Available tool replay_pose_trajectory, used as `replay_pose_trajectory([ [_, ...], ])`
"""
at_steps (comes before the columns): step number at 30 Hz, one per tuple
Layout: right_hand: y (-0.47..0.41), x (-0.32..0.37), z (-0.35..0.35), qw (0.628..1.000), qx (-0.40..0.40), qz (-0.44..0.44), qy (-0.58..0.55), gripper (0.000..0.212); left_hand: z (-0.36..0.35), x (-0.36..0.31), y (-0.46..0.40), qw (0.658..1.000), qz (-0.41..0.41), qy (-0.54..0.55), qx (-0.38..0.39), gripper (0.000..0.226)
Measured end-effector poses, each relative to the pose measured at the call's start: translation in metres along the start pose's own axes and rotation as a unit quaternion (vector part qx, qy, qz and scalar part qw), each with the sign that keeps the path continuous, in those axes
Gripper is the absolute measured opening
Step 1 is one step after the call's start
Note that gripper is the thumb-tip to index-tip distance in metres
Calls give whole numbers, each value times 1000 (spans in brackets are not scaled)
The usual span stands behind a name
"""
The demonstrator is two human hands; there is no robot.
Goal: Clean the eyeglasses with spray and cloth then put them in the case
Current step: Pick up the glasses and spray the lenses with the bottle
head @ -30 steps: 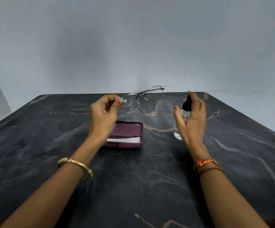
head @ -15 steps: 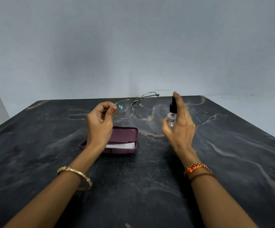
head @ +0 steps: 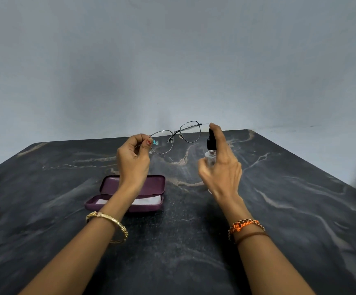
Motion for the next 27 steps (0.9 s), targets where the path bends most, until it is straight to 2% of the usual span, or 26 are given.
replay_pose_trajectory([
  [8,2,-3,-4,999,25,-10,38,71,-4,0,6,1000,-3,0,20,27],
  [15,1,-2,2,998,-50,-26,-5,83,-2,0,4,1000,11,11,17,25],
  [27,9,32,-2,996,-16,71,-46,80,-3,5,8,999,45,20,-8,21],
])
Point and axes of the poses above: each hand's wrist, its own y-axis away from the middle knuckle, its own z-axis out of the back of the hand, x = y × z, the point moved 5 cm from there along -y, towards the middle knuckle, and after that the axes turned 14 degrees about -x, right-handed, at the moved point
